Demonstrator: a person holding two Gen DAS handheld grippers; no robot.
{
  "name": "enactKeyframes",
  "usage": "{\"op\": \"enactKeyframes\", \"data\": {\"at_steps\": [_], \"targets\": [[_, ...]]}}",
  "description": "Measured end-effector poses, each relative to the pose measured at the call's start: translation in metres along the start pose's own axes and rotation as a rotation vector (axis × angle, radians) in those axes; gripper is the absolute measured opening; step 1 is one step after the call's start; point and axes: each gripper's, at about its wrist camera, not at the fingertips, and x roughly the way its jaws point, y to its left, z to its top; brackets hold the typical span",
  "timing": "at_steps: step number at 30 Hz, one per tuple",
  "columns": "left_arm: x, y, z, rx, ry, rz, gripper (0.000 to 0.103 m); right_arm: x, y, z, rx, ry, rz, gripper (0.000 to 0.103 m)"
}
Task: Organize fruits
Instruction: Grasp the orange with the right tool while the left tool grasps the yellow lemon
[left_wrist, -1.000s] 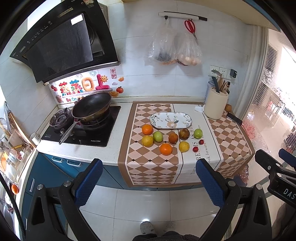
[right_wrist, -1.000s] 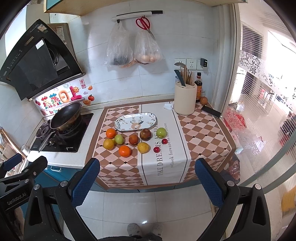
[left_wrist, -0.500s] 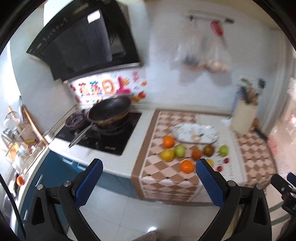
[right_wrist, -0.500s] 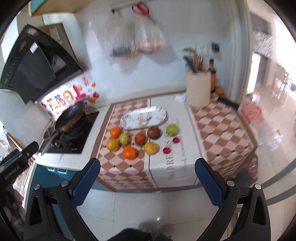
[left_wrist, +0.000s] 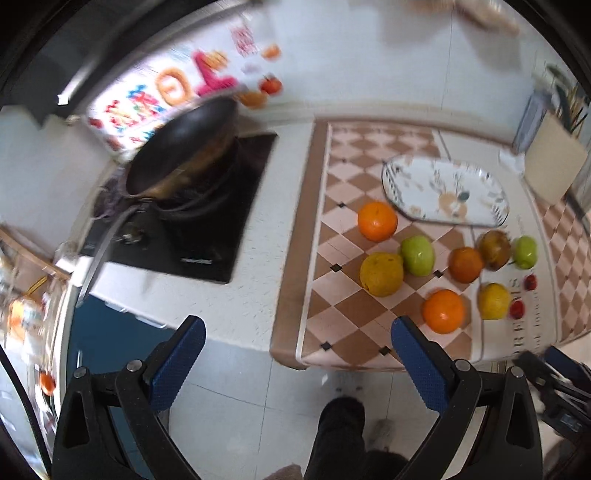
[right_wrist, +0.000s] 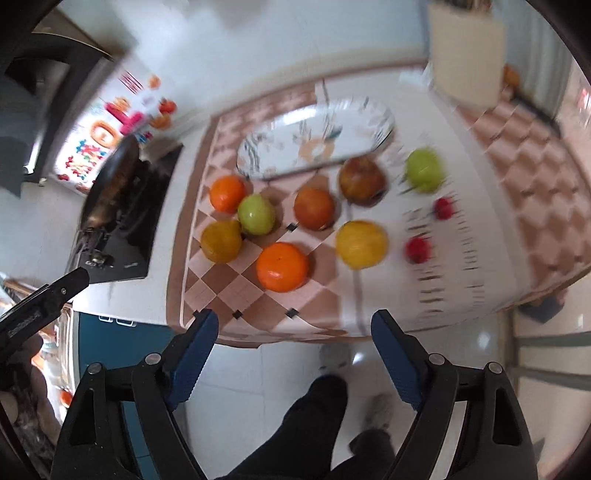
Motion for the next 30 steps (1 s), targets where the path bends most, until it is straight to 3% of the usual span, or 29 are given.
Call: {"op": "enactKeyframes", "data": {"at_steps": [3, 7, 11, 17, 23, 24, 25, 26, 30], "targets": [[0.047, -0.004, 0.022, 0.067, 0.077, -0.043, 0.102, 0.059, 0.012, 0.019, 0.029, 0.066, -0.019, 0.087], [0.097, -0.010, 0.046, 0.108, 0.209, -0.151, 0.090, 0.136, 0.021, 0.038, 0.089, 0.185, -0.056, 0.087], [0.138, -0.022, 0.067, 0.124, 0.309, -0.263, 0.090, 0.183, 0.026, 0.048, 0.133, 0.260, -0.087, 0.067], [0.171, -0.062, 0.073, 0.260, 0.392, -0.360, 0.090, 0.191, 0.022, 0.046, 0.140, 0.268, -0.130, 0.067], [0.200, -0.109, 0.065, 0.493, 0.436, -0.337, 0.090, 0.193, 0.022, 0.042, 0.126, 0.285, -0.145, 0.067], [0.205, -0.115, 0.064, 0.521, 0.437, -0.338, 0.087, 0.195, 0.025, 0.043, 0.120, 0.286, -0.153, 0.067], [0.208, -0.119, 0.064, 0.533, 0.440, -0.341, 0.069, 0.196, 0.027, 0.044, 0.114, 0.288, -0.160, 0.067], [0.212, -0.121, 0.063, 0.533, 0.456, -0.357, 0.061, 0.197, 0.030, 0.045, 0.110, 0.289, -0.166, 0.067], [0.220, -0.126, 0.071, 0.525, 0.449, -0.381, 0.061, 0.200, 0.034, 0.050, 0.099, 0.302, -0.177, 0.067]]}}
